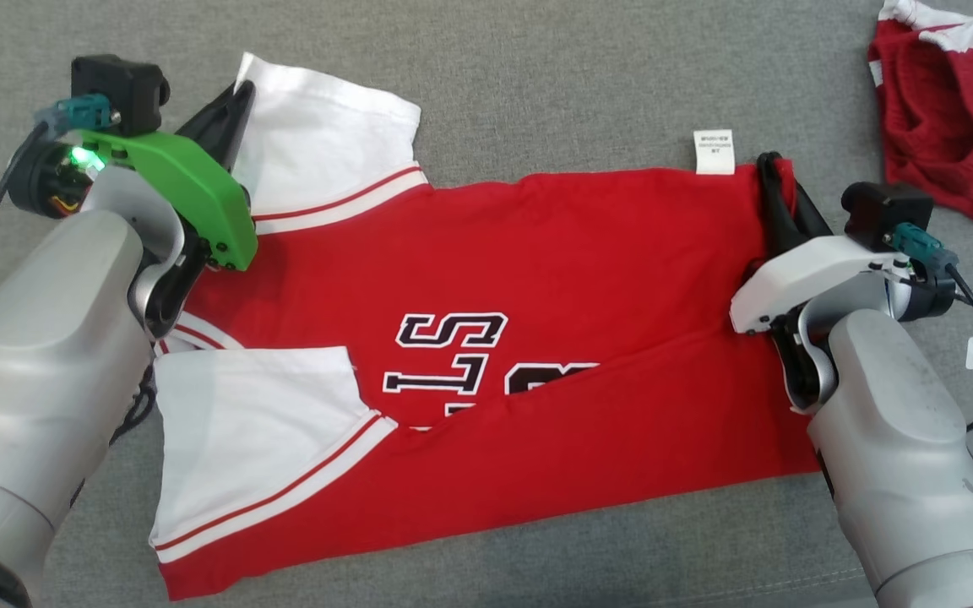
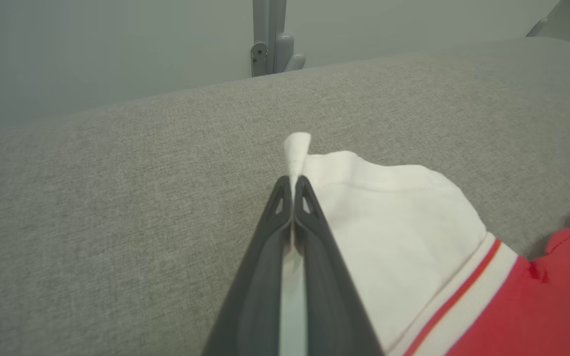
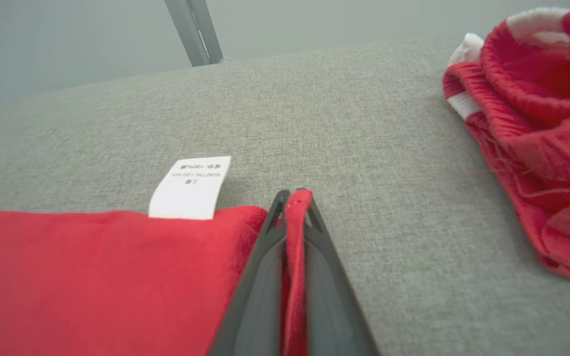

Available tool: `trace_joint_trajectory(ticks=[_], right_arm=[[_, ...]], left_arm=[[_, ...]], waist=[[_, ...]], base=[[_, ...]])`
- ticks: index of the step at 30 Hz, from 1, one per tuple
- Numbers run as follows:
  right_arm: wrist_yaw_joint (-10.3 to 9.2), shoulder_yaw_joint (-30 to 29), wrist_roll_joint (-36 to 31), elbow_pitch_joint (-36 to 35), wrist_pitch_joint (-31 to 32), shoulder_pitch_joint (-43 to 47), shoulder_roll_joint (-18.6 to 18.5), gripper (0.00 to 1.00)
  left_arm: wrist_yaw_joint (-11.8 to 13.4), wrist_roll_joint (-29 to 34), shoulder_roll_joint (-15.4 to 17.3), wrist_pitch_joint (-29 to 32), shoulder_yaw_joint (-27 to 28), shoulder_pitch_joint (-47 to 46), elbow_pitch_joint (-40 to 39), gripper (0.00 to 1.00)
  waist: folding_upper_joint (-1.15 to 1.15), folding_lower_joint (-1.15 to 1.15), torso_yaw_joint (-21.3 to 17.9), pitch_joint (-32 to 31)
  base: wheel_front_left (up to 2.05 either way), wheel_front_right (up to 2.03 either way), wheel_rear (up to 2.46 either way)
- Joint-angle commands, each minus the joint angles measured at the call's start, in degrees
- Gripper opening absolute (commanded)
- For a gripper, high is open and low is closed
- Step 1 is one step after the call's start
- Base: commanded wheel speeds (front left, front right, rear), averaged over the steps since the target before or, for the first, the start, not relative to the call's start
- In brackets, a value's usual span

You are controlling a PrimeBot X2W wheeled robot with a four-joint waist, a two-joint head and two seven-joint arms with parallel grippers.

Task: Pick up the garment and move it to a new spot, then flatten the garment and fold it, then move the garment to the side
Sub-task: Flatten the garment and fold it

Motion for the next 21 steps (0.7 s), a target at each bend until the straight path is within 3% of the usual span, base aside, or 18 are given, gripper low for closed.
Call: trace_joint_trajectory(ticks=[1, 12, 21], right_arm=[[-0.09, 0.2, 0.6, -0.1, 0.1, 2.0, -0.5, 0.0], [-0.09, -0.2, 1.4, -2.1, 0.1, 7.7, -2.7, 0.0], [-0.09, -0.7, 2.2, -4.0, 0.1, 12.2, -4.8, 0.0]], left_arm=[[0.1, -1.0, 0.8, -1.8, -0.8, 1.9, -0.7, 0.0], [0.1, -2.0, 1.9, -8.1, -2.2, 9.7, -7.3, 0.0], [0.1, 6.0, 2.4, -8.1, 9.5, 22.2, -19.4, 0.0]], waist=[[0.07, 0.0, 1.4, -4.3], [0.07, 0.0, 3.9, -13.2], [0.07, 0.0, 5.5, -17.6]], base=[[0.0, 0.0, 0.0], [0.0, 0.0, 0.0], [0.0, 0.0, 0.0]])
